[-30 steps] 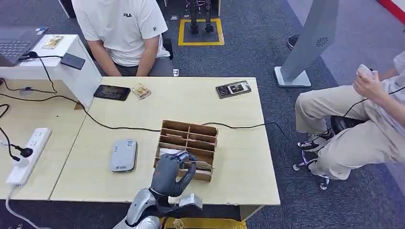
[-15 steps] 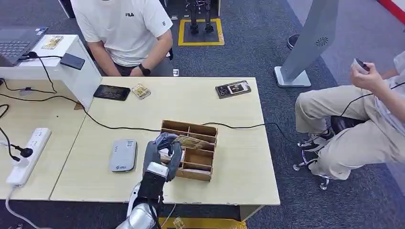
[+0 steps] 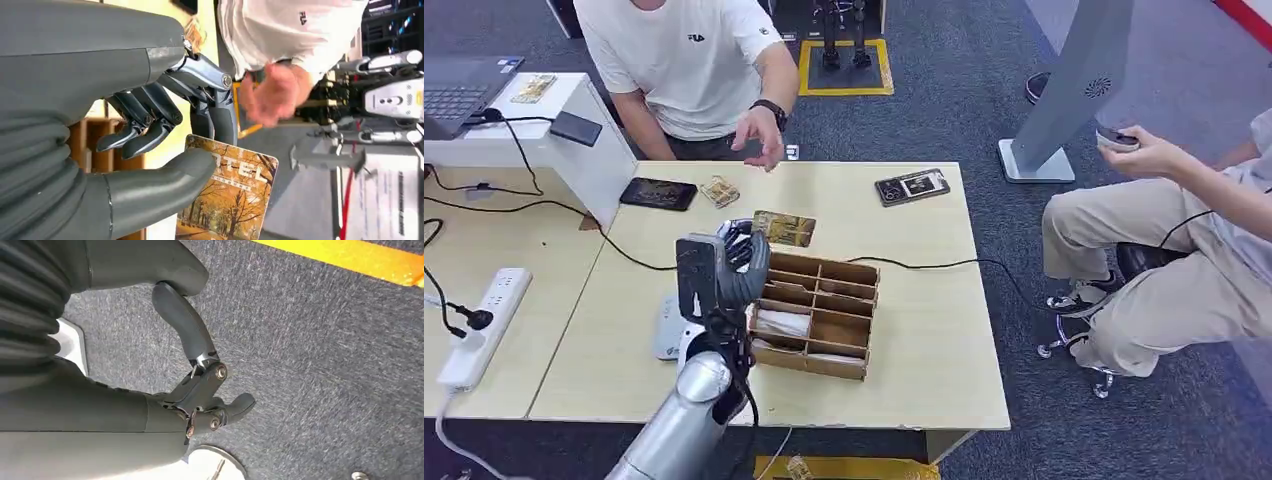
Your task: Pass the card to the sensor for recognition and then transmit it.
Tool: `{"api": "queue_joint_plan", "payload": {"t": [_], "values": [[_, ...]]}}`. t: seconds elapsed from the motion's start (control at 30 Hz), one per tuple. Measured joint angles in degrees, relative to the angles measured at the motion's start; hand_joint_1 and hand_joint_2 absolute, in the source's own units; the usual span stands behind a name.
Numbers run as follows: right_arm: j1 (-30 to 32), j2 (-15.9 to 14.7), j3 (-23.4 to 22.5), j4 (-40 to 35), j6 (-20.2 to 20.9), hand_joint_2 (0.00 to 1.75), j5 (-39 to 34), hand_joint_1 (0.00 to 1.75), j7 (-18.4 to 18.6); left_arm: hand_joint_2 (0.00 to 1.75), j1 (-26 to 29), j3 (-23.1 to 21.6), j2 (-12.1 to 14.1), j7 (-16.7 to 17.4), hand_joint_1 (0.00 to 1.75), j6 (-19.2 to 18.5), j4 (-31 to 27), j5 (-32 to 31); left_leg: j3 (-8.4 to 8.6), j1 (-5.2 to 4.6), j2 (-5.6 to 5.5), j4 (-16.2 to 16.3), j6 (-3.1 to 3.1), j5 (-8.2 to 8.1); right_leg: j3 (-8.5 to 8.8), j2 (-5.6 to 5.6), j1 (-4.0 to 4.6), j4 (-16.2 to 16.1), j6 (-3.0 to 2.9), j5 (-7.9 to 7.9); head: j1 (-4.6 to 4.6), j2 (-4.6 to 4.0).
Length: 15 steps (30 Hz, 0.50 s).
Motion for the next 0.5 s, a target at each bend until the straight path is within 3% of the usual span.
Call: {"api": "queue_joint_plan", "payload": {"t": [0.17,0.5], "values": [[-0.02,0.0,0.09,-0.41,-0.2,1.75,0.0,0.0,0.09,1.75,-5.47,1.72,1.05,2.14,1.75,2.61,7.24,-1.96,-0.01,0.01,0.0,0.0,0.0,0.0,-0.01,0.0,0.01,0.01,0.0,0.0,0.02,0.0],[-0.02,-0.02,0.94,-1.09,-0.33,1.75,0.0,0.0,0.74,1.75,-13.48,3.74,2.89,5.64,1.75,7.39,20.85,-13.18,-0.01,0.0,-0.01,0.0,0.0,0.01,0.0,0.01,0.0,0.03,0.0,0.0,0.02,0.0]]}}
